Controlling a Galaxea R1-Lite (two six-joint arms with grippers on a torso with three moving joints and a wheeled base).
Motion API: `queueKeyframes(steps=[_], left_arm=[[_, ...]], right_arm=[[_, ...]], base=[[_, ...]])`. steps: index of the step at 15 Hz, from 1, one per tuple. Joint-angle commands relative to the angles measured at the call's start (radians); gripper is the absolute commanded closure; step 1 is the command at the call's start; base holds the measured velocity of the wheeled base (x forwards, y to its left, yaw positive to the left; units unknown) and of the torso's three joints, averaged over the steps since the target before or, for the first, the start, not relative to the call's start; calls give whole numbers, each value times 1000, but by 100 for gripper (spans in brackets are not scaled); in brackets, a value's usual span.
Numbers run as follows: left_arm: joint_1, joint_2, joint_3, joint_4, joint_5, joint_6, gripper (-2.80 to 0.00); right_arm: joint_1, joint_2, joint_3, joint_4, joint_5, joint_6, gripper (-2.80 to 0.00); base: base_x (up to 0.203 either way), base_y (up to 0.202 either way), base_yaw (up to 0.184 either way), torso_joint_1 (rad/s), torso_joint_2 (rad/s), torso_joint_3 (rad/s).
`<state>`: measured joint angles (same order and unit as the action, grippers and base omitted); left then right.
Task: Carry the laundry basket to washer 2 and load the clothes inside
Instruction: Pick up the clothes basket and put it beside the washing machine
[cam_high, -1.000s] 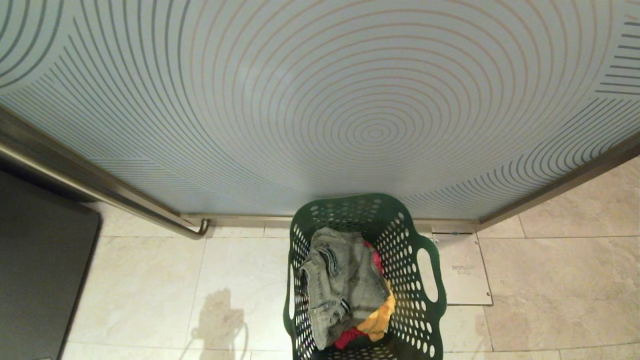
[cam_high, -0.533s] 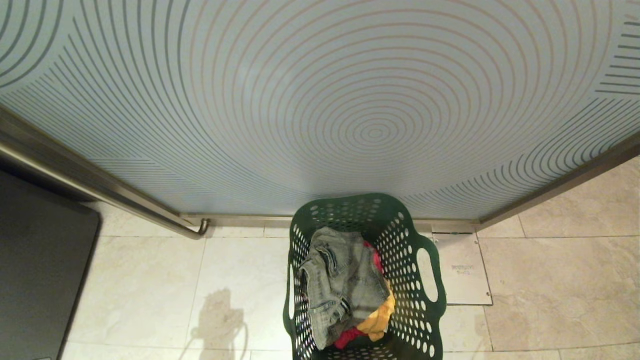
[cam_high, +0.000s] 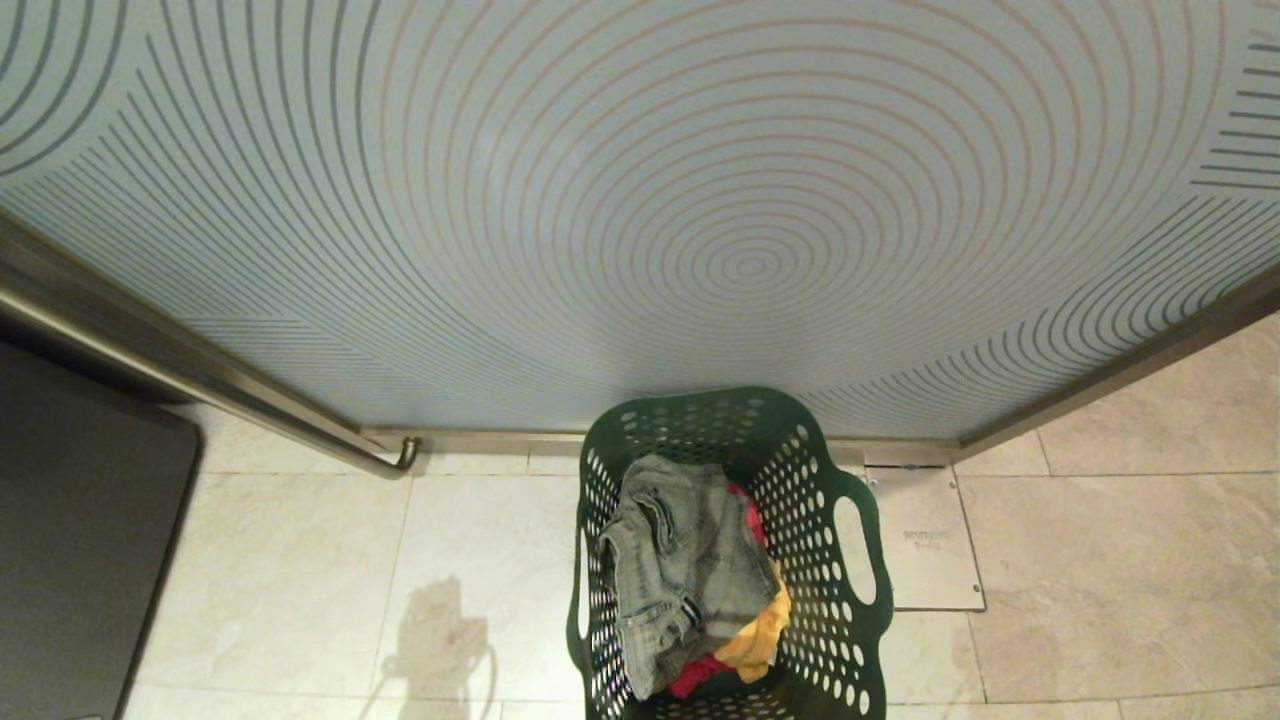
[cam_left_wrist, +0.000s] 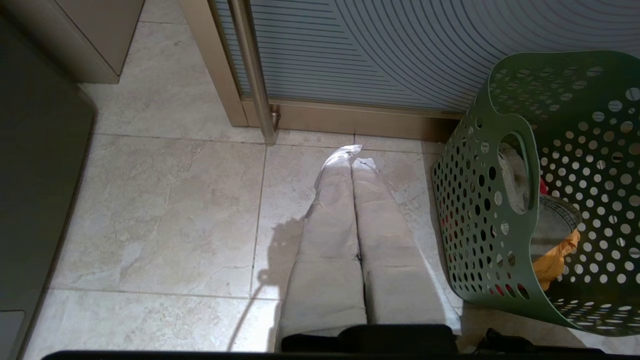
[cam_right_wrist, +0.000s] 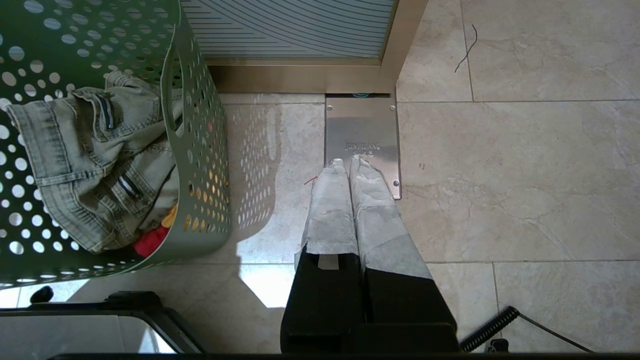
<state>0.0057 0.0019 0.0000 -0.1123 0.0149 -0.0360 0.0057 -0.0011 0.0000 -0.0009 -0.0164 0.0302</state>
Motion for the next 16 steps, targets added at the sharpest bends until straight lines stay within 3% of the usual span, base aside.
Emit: queueKeyframes(steps=[1, 5, 8, 10, 12, 14, 16], left_arm=[[0, 0, 40, -1, 0, -4, 0], [0, 1, 30, -4, 1, 1, 0], [-2, 135, -195, 106, -24, -3, 0], [-14, 378, -322, 220, -92, -13, 0], [-28, 697, -401, 273, -202, -35, 0], [-47, 984, -442, 241, -298, -56, 0], [-117, 1205, -455, 181, -375, -94, 0]], right_arm=[[0, 0, 0, -1, 0, 0, 0], [0, 7, -77, 11, -2, 17, 0], [2, 171, -429, 203, 0, 95, 0], [8, 410, -550, 259, 29, 184, 0], [14, 672, -563, 181, 90, 285, 0], [18, 907, -521, 19, 154, 356, 0], [21, 1092, -415, -204, 204, 416, 0]], base=[[0, 0, 0, 0, 0, 0], [0, 0, 0, 0, 0, 0], [0, 0, 0, 0, 0, 0], [0, 0, 0, 0, 0, 0], [0, 0, 0, 0, 0, 0], [0, 0, 0, 0, 0, 0], [0, 0, 0, 0, 0, 0]])
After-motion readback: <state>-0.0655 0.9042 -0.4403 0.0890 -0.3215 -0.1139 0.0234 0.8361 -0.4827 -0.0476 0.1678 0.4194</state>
